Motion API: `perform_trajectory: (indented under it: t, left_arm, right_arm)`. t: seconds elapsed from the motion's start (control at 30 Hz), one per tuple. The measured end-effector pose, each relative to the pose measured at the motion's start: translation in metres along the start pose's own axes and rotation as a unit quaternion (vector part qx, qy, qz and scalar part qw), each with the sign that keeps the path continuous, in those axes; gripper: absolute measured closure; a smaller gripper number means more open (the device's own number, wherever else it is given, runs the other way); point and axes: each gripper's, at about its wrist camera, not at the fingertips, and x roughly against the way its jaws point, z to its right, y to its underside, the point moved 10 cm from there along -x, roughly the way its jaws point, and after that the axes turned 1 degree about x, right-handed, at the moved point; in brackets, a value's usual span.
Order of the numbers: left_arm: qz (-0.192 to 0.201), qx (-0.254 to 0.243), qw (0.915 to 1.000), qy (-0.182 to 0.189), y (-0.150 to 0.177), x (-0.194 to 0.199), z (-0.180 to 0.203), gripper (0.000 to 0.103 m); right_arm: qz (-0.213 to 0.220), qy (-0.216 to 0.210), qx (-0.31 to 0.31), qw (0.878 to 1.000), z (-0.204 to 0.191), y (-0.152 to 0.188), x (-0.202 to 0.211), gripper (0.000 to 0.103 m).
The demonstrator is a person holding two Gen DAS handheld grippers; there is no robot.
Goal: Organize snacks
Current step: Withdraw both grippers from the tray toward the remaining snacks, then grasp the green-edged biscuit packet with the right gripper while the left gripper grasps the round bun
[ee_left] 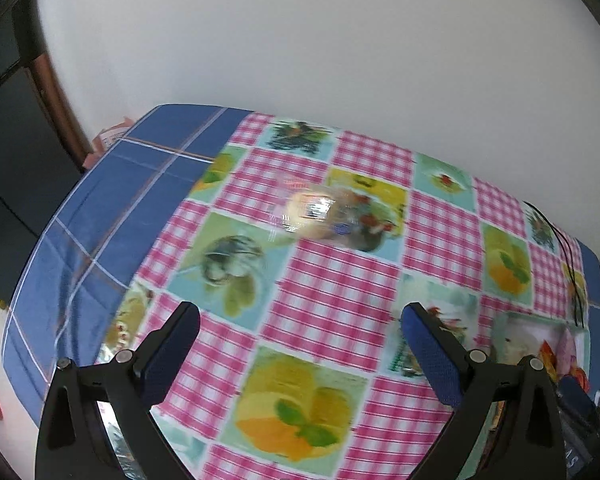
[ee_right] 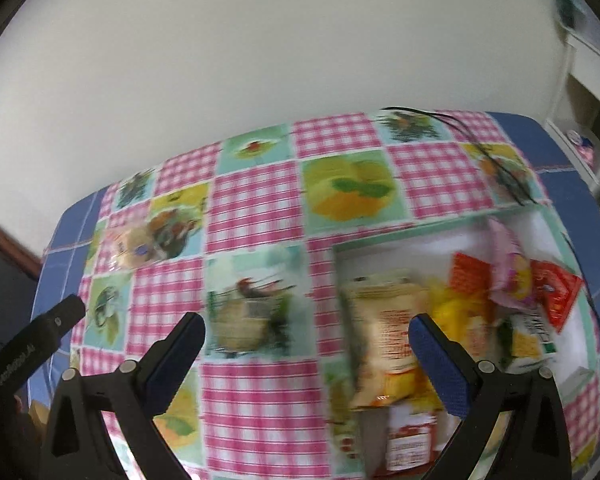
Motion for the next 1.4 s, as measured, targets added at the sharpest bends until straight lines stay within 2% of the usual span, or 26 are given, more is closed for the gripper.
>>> perform_trajectory:
  t: [0.2,0.33,0.53,0.8,1.07,1.33,1.4]
  left_arm:
    - [0.001,0.019,0.9998,-0.009,-0.009,-0.003,-0.031,0.003]
    - [-0.006,0.025,0.9996,-0.012,-0.01,-0.01,-0.044,0.003]
    - [-0.038,0.024,0.999,-0.005,-0.001,-0.036,-0.048,0.003]
    - [-0.067,-0.006,0.9978,0.004,0.008,-0.067,-0.033,0.003]
    - [-0.083,-0.021,0.9963,0.0,0.012,-0.088,-0.03,0.003]
    - [-0.092,-0.024,0.9954,0.001,0.014,-0.098,-0.031,0.003]
    - [-0.094,-0.025,0.9952,0.004,0.014,-0.099,-0.029,0.003]
  right_arm:
    - [0.004,-0.038,0.028,0.999,-0.048,0.003,-0.006,0.0]
    - [-0.004,-0.051,0.035,0.998,-0.065,0.008,-0.016,0.0]
    - [-0.03,-0.038,0.035,0.998,-0.068,0.019,-0.046,0.0]
    - [-0.053,-0.017,0.045,0.997,-0.063,0.03,-0.078,0.002]
    - [-0.067,0.005,0.055,0.996,-0.055,0.037,-0.1,0.011]
    - [-0.072,0.009,0.052,0.996,-0.052,0.042,-0.109,0.035]
    - [-0.069,0.009,0.053,0.996,-0.054,0.04,-0.109,0.038]
